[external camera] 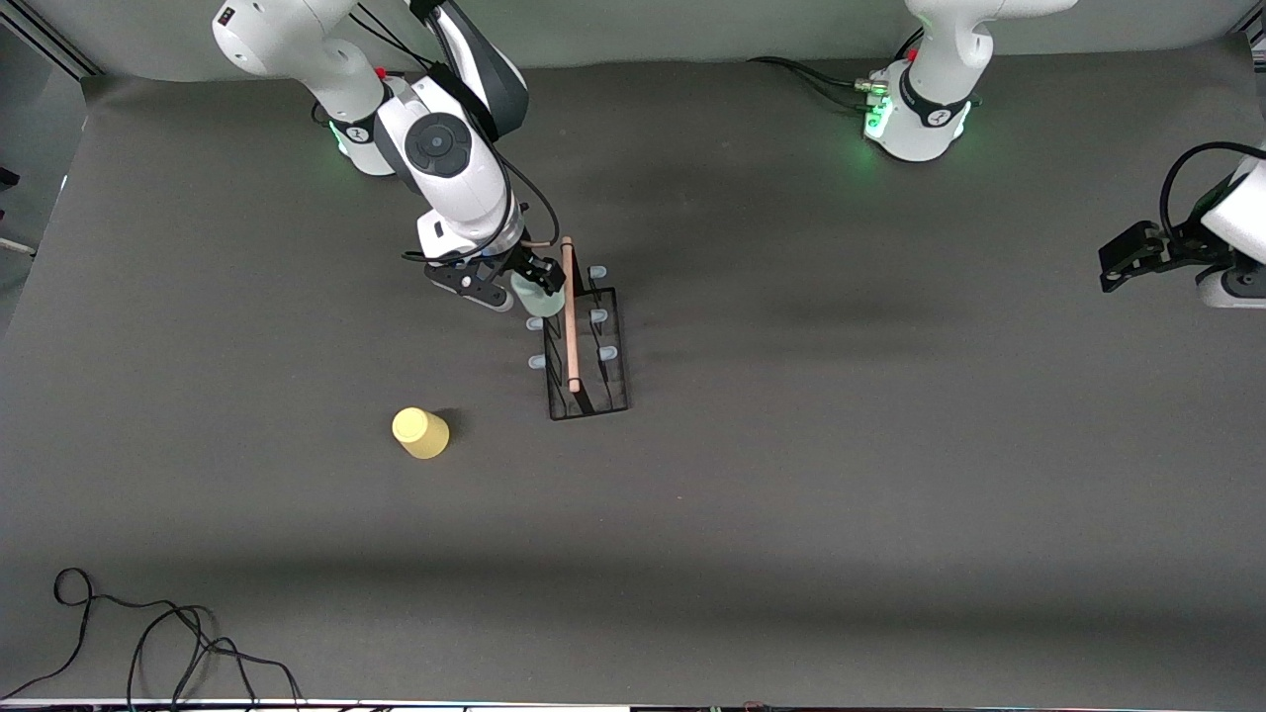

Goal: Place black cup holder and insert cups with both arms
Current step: 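Move the right gripper to the yellow cup and grasp it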

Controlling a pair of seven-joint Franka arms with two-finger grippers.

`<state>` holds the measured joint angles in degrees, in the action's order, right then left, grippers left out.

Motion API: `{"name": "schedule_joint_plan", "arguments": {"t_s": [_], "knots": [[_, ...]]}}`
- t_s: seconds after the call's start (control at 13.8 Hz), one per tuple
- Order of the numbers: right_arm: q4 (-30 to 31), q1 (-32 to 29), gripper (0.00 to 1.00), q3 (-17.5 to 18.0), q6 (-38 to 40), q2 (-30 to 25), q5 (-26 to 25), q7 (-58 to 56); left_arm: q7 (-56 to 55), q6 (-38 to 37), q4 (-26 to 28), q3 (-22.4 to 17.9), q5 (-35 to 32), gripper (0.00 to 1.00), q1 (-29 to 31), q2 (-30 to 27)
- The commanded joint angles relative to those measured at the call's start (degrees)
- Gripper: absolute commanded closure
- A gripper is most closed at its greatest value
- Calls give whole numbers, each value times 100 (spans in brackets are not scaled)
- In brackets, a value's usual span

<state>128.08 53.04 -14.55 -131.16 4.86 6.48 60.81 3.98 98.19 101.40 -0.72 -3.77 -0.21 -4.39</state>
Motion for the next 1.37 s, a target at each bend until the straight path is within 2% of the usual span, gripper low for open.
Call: {"name": "schedule_joint_plan", "arguments": {"t_s": [0.0, 0.14, 0.29, 0.43, 0.65, 0.79, 0.94, 1.16, 1.3], "knots": [[-309, -4, 0, -240, 799, -265, -42, -304, -2, 190, -199, -42, 94, 0, -49, 149], [-713, 5, 0, -618, 1485, -458, -42, -682, 7, 104, -444, -42, 175, 0, -40, 289], [-1003, -4, 0, -1030, 1786, -477, -42, -1138, 59, 69, -428, -51, 166, 0, -58, 290], [-1075, -4, 0, -1592, 1709, -407, -42, -2041, 182, -54, -393, -51, 166, 0, -31, 255], [-1137, -22, 0, -2262, 1034, 57, 46, -2958, 200, -63, -393, -51, 166, 0, -22, 255], [-1137, -135, 0, -2404, 463, 532, 116, -3328, 209, -64, -393, -51, 166, 0, -22, 255], [-1180, -302, 0, -2404, -161, 1059, 641, -3705, 209, -81, -393, -51, 166, 0, -22, 237], [-1645, -566, 0, -2404, -322, 1824, 1485, -4540, 411, -160, -375, -51, 104, 0, -14, 229], [-1751, -593, 0, -2395, -427, 2106, 1707, -4700, 333, -160, -375, -51, 113, 0, -14, 229]]}}
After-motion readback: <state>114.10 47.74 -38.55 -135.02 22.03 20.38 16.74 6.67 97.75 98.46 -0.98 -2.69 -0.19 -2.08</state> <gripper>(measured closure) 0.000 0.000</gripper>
